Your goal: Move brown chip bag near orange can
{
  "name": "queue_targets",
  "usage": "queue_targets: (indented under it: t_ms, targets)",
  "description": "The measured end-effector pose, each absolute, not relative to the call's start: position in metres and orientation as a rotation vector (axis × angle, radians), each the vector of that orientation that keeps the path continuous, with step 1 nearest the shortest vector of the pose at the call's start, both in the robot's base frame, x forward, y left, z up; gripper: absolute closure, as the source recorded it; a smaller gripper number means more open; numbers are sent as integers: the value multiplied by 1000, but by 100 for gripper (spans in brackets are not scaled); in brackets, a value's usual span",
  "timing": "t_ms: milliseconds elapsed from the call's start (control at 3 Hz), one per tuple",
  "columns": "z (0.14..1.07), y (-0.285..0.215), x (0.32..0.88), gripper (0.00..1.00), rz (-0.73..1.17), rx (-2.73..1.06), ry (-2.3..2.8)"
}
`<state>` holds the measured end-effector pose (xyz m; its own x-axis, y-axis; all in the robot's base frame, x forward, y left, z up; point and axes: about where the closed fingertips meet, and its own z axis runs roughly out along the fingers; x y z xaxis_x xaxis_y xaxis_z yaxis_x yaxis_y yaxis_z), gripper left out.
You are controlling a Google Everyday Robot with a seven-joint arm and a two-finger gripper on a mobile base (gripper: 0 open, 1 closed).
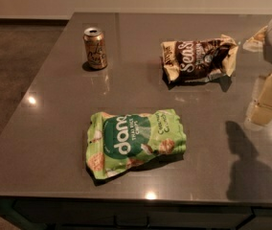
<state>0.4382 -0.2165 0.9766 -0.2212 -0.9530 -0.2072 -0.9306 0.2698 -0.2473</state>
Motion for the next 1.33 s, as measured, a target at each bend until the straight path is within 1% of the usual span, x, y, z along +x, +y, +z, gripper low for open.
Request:
queue_targets:
  t_ms: [333,667,1333]
  targets:
    - [977,-217,438,0,-100,-1724,2230]
    - [975,-217,454,0,-93,-1726,2257]
    - [956,-216,530,0,-73,-1705,2243]
